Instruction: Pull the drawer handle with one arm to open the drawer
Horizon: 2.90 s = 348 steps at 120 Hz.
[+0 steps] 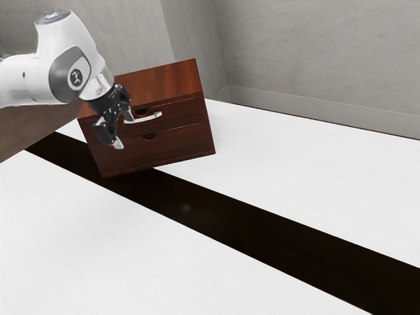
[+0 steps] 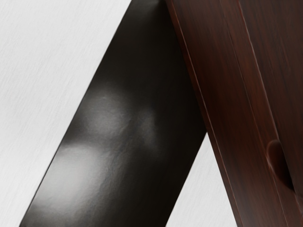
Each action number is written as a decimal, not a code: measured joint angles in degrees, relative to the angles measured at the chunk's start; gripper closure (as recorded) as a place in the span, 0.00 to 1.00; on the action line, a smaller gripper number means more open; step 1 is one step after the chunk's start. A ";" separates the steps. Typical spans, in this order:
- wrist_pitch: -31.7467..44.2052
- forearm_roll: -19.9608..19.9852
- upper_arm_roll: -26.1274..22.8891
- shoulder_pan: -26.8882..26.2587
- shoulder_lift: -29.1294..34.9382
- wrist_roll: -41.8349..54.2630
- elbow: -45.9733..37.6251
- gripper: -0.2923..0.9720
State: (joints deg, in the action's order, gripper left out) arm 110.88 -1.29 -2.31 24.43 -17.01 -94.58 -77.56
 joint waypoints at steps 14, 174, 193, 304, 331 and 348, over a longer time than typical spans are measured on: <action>2.53 -0.02 0.59 0.11 -2.20 -2.12 1.91 0.23; 9.72 0.86 0.81 0.14 -7.98 -11.12 5.06 0.48; 10.18 1.15 0.86 0.02 -7.89 -11.39 4.38 0.53; 12.82 1.55 0.84 -2.04 2.28 -12.07 -9.35 0.68; 13.53 1.67 0.77 -2.43 4.86 -12.03 -13.40 0.68; 14.16 1.71 0.80 -2.62 5.87 -11.99 -14.84 0.68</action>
State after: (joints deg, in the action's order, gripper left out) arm 125.05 0.43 -1.51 21.80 -11.14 -106.56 -92.41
